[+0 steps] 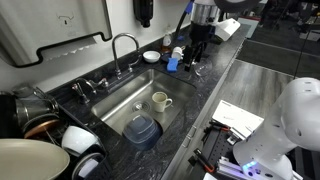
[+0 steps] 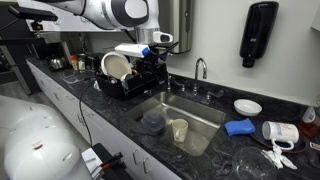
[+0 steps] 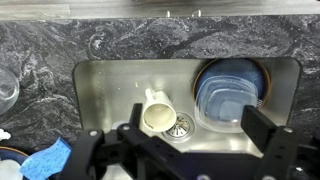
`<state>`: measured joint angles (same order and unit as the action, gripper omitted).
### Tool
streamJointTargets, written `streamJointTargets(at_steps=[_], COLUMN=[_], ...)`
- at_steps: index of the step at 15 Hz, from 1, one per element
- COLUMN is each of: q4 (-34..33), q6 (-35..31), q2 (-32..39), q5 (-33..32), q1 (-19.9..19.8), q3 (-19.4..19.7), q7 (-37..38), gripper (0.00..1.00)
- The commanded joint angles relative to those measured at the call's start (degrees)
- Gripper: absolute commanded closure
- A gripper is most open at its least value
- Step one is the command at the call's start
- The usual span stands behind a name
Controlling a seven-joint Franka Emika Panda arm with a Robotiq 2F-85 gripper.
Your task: Move the white mug in the sink to the left
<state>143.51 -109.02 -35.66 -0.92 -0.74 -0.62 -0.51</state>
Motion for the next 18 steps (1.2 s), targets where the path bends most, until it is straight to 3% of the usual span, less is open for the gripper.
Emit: streamJointTargets(at_steps=[1, 5, 9, 13, 18], q4=[-0.12, -0.12, 0.61, 2.6, 5.93], q6=[0.15, 0.15, -3.51, -12.0, -25.6], q2=[0.03, 0.03, 4.34, 8.44, 12.74], q5=[-0.13, -0.13, -2.59, -7.29, -13.52], q1=[0.27, 0.27, -0.65, -1.47, -0.05], q3=[0.21, 0.21, 1.83, 3.95, 5.68], q7=[0.14, 0.14, -2.5, -5.28, -16.07], gripper=[0.0, 0.0, 0.0, 0.0, 0.0])
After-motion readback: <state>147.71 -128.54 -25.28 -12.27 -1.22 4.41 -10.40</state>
